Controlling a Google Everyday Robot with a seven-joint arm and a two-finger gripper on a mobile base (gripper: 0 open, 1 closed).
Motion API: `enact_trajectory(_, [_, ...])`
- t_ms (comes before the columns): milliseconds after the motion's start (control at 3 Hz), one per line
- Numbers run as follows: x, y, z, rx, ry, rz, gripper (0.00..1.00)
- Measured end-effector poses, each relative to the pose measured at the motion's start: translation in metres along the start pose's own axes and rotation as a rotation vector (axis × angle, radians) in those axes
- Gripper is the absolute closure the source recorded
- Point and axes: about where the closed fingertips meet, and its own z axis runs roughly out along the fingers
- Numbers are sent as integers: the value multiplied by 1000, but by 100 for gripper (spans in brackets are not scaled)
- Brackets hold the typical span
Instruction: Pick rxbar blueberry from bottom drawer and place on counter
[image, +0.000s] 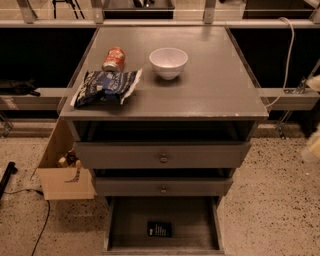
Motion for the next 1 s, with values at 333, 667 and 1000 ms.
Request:
enact_trajectory(333, [48, 5, 10, -16, -163, 130, 0])
enact_trajectory(667, [59, 16, 21, -76, -334, 218, 0])
enact_trajectory(1000, [62, 13, 42, -167, -371, 282, 0])
